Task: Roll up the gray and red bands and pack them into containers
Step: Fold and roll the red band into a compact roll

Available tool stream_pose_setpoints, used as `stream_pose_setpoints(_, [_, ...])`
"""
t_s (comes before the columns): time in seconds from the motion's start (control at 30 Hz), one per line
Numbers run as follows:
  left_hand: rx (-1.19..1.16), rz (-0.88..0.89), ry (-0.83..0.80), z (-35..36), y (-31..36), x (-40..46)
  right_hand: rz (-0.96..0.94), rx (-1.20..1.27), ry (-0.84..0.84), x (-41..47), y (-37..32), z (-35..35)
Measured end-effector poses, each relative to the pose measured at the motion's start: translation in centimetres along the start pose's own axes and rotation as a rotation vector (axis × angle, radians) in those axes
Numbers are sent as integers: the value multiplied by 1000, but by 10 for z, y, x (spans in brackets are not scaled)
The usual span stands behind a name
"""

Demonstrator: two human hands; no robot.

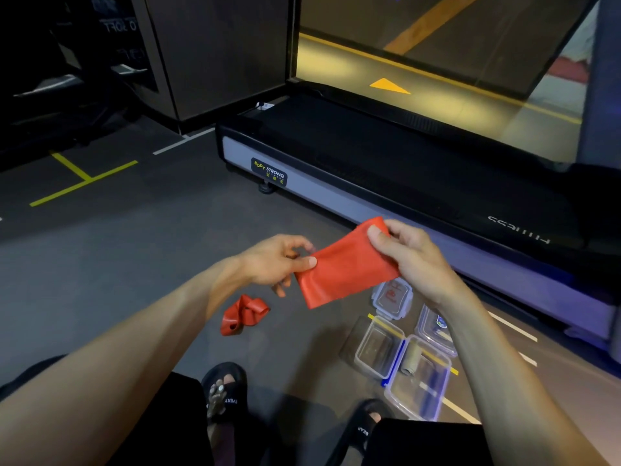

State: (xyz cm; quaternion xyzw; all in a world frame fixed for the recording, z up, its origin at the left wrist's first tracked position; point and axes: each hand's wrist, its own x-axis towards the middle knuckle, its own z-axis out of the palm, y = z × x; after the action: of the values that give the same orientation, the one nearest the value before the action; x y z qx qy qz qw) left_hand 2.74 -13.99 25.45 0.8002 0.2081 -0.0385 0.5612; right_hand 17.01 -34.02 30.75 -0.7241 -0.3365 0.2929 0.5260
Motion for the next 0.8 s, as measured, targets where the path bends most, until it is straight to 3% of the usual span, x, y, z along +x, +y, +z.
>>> stream_pose_setpoints(0.17, [-4,2,-33,11,-2,-3,-56,-148,-20,-2,-1,6])
stream_pose_setpoints(0.27, [-65,35,-23,11,-3,-4,-55,-114,12,-2,-2,2])
stream_pose_setpoints(0.43, [-364,90,-31,13,-7,-6,-38,-6,77,-3,-11,1])
stream_pose_setpoints(0.57, [-409,138,114,24,-15,-5,5,124,92,0,-17,3])
stream_pose_setpoints(0.63, [-513,70,104,31,-16,-6,41,185,113,2,-18,6])
stream_pose_setpoints(0.8, [-919,-129,-100,43,-11,-9,122,297,199,7,-22,17])
